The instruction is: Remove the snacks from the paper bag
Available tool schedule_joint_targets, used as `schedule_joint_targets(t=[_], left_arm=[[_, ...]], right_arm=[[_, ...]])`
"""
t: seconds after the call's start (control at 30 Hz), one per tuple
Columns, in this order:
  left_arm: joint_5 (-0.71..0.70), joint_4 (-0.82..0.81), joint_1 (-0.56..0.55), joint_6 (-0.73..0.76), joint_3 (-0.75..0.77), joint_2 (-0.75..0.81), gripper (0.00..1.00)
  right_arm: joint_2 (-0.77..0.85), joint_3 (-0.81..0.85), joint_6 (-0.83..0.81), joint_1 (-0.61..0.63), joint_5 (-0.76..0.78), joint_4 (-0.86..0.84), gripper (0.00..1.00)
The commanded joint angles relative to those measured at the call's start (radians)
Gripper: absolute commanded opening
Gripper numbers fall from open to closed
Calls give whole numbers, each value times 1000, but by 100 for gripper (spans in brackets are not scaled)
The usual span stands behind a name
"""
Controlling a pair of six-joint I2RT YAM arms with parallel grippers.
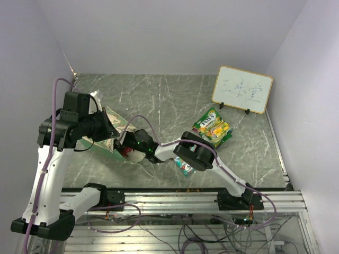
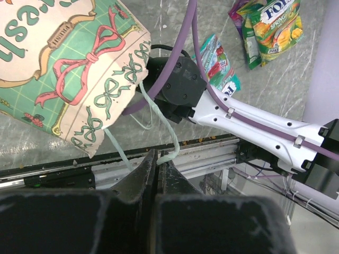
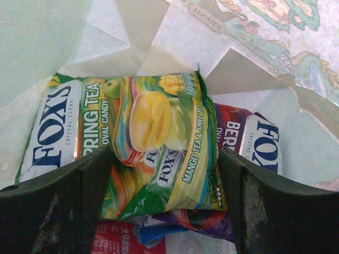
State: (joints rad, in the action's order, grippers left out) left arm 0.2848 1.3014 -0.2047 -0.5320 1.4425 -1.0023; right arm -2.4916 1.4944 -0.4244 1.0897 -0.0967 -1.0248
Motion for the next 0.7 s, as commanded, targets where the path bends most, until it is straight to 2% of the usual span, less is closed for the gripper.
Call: schedule_joint_targets(t=[0.0, 0.13, 0.33, 0.43, 0.57, 0.67], left_arm=[[10, 4, -4, -9, 47, 3, 7], [9, 4, -3, -3, 45, -5, 7], [-2, 1, -4, 10, 35, -13, 7], [-8, -1, -4, 12, 32, -15, 7], [-32, -1, -2, 3, 28, -11, 7], [-66, -4, -3, -15, 25, -1, 7]], right_arm=[[-49, 40, 34, -24, 46, 81, 75], [-45, 34, 47, -24, -2, 65, 51], [-23, 28, 42, -25, 25, 42, 26], [-5, 31, 47, -25, 26, 33, 9], [31, 21, 76, -23, 34, 3, 0], [64, 5, 104, -18, 59, -19, 0]])
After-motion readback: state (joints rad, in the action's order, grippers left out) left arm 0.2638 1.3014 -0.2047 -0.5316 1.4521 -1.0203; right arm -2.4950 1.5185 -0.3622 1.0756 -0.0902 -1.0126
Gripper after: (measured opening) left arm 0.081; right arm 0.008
